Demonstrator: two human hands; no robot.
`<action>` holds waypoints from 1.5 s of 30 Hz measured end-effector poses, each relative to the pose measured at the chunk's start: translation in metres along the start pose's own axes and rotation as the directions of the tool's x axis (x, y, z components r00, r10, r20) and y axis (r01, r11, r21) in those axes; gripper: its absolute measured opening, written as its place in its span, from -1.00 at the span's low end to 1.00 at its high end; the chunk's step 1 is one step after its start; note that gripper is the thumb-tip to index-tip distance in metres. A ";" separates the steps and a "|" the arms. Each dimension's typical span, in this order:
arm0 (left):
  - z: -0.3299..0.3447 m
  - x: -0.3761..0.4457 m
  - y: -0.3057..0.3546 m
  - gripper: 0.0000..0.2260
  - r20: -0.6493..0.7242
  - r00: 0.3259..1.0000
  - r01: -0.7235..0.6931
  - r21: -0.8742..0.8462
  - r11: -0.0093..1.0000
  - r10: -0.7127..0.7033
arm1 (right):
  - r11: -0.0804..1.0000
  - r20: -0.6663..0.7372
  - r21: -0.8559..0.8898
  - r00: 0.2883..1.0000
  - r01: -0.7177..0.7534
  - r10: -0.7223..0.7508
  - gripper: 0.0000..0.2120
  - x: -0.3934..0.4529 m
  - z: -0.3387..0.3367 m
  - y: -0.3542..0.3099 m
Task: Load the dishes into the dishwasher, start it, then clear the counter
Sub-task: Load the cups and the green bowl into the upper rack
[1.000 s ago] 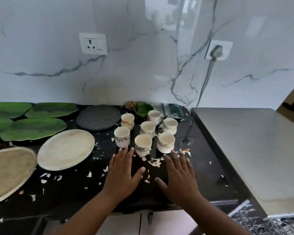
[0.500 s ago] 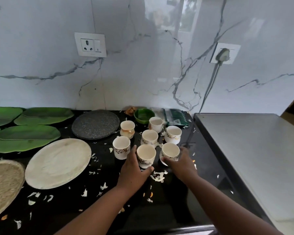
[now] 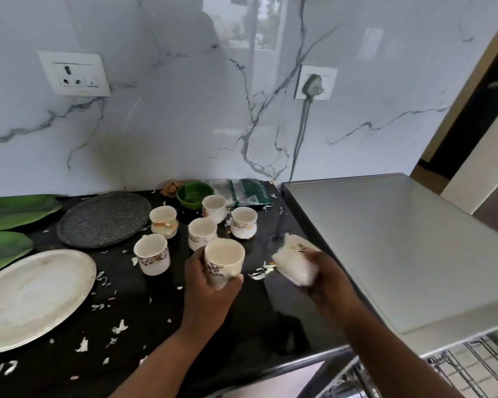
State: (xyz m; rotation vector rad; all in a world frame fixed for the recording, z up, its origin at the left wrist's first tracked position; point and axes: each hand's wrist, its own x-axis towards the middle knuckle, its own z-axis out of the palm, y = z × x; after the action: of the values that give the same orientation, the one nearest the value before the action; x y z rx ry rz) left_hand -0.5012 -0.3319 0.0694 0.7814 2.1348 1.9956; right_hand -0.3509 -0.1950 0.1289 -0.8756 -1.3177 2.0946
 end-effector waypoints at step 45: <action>0.416 -0.232 -0.133 -0.50 0.818 0.301 -0.820 0.484 0.305 -0.490 | 0.294 -0.306 -0.886 0.928 -0.359 0.211 -0.30 -0.076 -0.412 0.178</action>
State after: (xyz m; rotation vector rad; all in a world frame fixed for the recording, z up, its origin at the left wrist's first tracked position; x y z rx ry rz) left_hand -0.1646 -0.0607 -0.1703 1.8500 1.9810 -0.4691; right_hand -0.0077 -0.0788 -0.1467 -1.7931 -2.4983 1.2207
